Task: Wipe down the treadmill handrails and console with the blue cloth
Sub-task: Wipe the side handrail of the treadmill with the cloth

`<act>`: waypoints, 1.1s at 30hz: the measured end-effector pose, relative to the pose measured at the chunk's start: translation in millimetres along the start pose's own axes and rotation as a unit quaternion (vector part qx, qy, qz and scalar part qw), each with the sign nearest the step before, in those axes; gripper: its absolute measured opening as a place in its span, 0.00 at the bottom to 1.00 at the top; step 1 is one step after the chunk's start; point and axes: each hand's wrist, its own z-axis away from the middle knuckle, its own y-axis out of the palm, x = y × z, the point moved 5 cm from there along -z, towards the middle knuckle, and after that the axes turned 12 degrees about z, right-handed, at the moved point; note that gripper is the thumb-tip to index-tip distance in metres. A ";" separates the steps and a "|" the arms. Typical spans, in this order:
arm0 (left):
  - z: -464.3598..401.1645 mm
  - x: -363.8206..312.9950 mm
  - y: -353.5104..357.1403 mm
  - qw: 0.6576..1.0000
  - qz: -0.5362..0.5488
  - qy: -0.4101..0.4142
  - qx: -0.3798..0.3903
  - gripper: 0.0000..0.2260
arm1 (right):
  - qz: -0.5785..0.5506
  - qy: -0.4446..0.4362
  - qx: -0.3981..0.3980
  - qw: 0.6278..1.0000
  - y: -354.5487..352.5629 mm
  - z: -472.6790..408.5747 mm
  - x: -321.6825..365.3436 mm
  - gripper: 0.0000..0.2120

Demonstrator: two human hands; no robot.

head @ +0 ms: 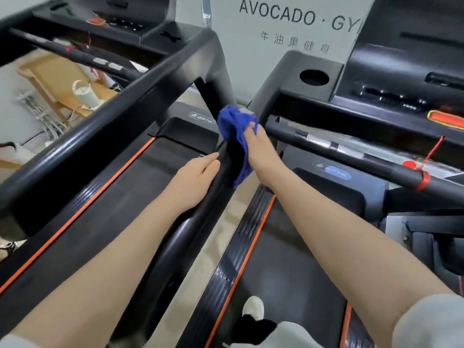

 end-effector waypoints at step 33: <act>-153.9 -49.6 54.0 0.959 -0.267 -0.038 0.085 0.38 | 0.574 -0.047 -0.063 0.815 -80.4 -88.7 -61.8 0.23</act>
